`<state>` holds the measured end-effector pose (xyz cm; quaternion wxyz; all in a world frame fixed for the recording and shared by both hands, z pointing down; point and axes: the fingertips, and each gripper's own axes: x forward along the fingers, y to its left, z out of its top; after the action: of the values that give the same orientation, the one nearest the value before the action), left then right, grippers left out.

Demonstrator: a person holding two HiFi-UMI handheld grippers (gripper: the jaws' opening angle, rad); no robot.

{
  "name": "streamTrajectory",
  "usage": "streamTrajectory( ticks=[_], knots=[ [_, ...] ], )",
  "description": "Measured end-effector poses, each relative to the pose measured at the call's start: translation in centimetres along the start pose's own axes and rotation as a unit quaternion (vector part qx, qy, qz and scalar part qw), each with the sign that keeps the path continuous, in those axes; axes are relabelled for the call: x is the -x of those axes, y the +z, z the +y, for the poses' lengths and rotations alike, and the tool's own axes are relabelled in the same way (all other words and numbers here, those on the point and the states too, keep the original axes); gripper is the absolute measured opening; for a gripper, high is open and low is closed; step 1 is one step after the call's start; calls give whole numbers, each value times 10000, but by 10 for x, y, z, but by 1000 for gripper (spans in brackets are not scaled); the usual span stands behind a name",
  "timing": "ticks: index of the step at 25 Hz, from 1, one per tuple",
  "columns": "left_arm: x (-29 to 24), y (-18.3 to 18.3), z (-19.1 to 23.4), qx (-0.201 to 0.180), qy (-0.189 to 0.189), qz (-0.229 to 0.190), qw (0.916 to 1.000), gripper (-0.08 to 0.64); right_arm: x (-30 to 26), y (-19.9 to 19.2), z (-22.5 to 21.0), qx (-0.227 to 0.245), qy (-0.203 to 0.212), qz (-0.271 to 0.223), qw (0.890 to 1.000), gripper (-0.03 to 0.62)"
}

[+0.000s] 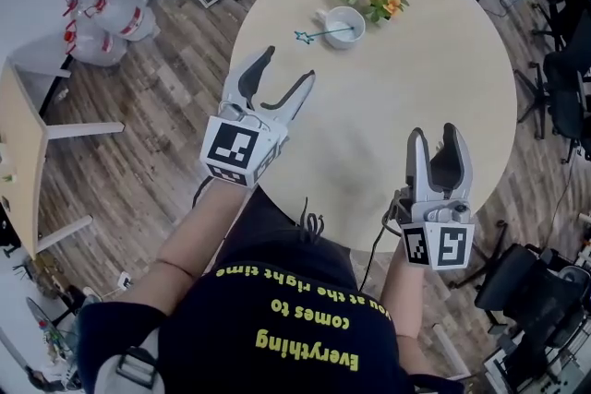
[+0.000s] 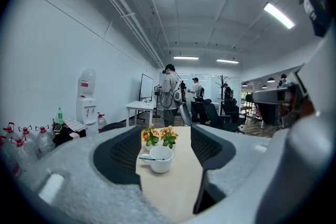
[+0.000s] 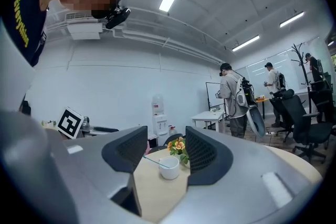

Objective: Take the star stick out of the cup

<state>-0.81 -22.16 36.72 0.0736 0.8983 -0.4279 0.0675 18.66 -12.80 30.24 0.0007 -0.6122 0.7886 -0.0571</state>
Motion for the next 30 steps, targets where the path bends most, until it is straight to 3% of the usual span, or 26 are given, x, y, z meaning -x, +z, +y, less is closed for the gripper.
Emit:
streamTrajectory(
  ticks=[22, 27, 30],
  knots=[
    [-73, -71, 38, 347, 17, 773, 9964, 295, -61, -61, -19, -384, 63, 611, 9974, 230],
    [-88, -88, 42, 520, 49, 815, 9953, 293, -62, -71, -23, -463, 20, 705, 9964, 229],
    [-95, -101, 46, 904, 143, 938, 9914, 293, -62, -73, -24, -478, 25, 745, 9961, 229]
  ],
)
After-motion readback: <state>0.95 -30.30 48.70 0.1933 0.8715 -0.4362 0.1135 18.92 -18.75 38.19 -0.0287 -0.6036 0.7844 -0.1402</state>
